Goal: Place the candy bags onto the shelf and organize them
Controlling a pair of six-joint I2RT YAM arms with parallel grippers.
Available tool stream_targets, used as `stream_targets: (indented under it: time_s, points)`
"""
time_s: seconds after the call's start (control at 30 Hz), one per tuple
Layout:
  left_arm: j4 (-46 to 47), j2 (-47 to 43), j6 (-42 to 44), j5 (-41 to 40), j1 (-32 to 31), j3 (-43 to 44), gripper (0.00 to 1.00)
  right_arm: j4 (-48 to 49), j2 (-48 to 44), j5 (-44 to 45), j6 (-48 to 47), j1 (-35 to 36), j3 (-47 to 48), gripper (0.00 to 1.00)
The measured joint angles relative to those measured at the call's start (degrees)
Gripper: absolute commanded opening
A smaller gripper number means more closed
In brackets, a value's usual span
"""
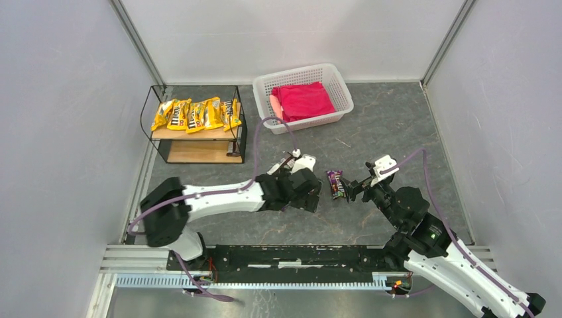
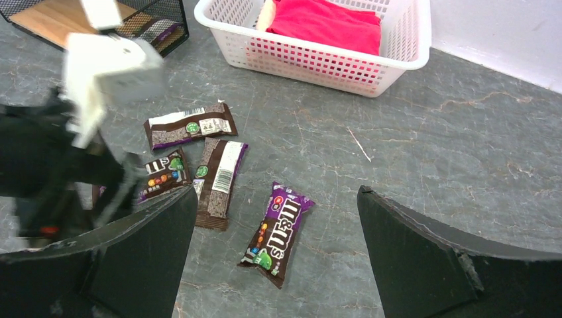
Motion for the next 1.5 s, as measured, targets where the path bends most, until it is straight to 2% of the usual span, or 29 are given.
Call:
stream_targets:
  time_s: [0.1,0.2,0.3,0.47,0.77,0.97,1.23,1.5]
  points:
    - [-2.08,7.19,0.11,-5.84,-0.07,3.45,1.0,-0.07,0.04,0.02,0.02,0.0,0.0,0.98]
    - [-4.2,10.27,0.59,-9.2,0.44,5.01,1.0,-0.07,0.04,0.02,0.0,0.0,-0.02,0.98]
    - [-5.84,10.86,0.59,-10.49,1.27,5.05,1.0,0.07,0.24,0.0,0.0,0.0,-0.04,0.98]
    - [-6.45,10.86,0.57,-11.39,2.27,4.37,0.91,0.15,1.42,0.0,0.0,0.0,-0.17,0.98]
    - [-7.08,11.13,0.59,-10.97,3.76,1.44,0.85,0.13,3.04,0.0,0.02,0.0,-0.2,0.98]
    - [-4.63,10.36,0.59,-7.93,5.92,-2.01,0.72,0.15,3.21,-0.07,0.22,0.0,-0.2,0.98]
    - [-2.99,10.25,0.72,-5.75,6.16,-2.45,0.54,0.13,3.3,-0.15,0.37,0.0,-0.2,0.98]
    - [-4.7,7.08,0.22,-5.66,6.16,-4.57,0.46,0.11,2.62,-0.13,0.42,0.0,-0.2,0.98]
